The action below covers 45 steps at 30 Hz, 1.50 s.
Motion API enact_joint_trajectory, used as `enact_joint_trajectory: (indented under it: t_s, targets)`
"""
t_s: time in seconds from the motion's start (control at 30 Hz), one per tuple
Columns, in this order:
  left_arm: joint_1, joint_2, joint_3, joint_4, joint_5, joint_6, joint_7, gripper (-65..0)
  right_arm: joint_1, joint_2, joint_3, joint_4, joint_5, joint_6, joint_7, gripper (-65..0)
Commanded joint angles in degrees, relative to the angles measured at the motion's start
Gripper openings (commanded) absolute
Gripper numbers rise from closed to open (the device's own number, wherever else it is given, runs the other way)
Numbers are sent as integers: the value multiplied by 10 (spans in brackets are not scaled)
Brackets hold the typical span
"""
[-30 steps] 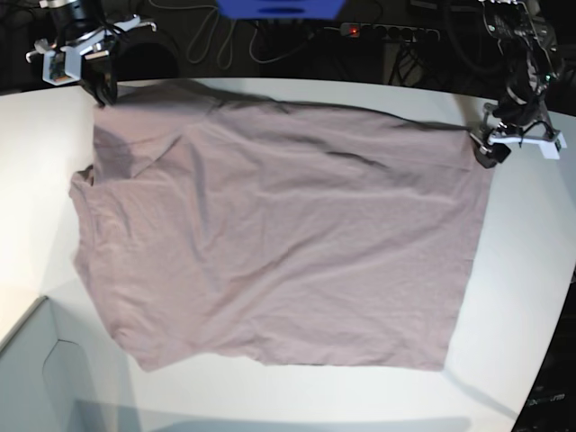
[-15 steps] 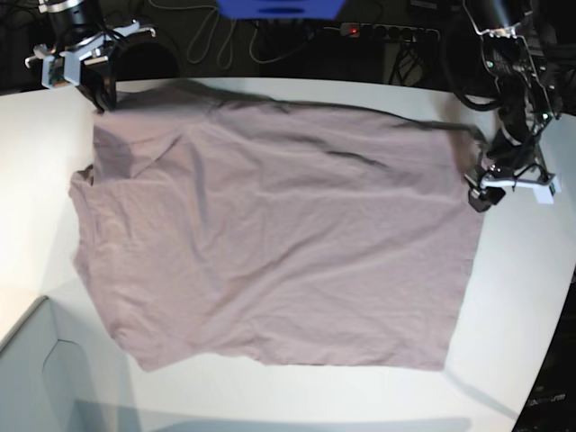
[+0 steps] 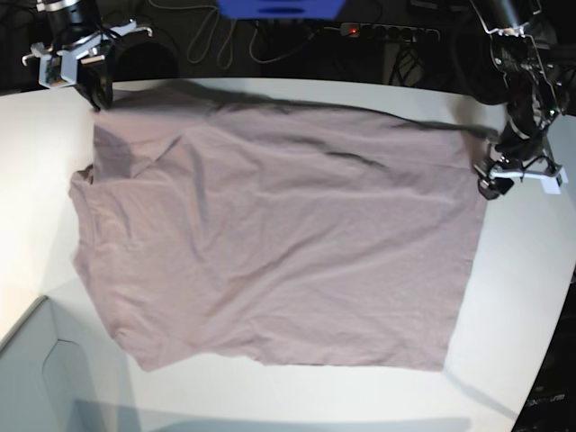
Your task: Layout the t-shirt on the table in an organized manner, then fold the t-shirt properly
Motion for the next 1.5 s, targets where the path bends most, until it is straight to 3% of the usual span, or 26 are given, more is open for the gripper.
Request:
enact_joint_trajectory:
  t_s: [0.0,0.93,1.2,1.47]
  targets:
    - [-7,-7,-2,6,-8,-6,-8,-212,-5,1,3,7,8,2,16,-650]
    - [83,0,-1,-12,-14,-11,-4,-212,-5,1,0,8,10,2,16,-650]
    - [81,2,64,1,-14,-12,-4,-215,-5,1,2,8,10,2,16,-650]
    - [120,3,64,62,-14,-12,-3,-215,-5,1,3,8,10,2,16,-650]
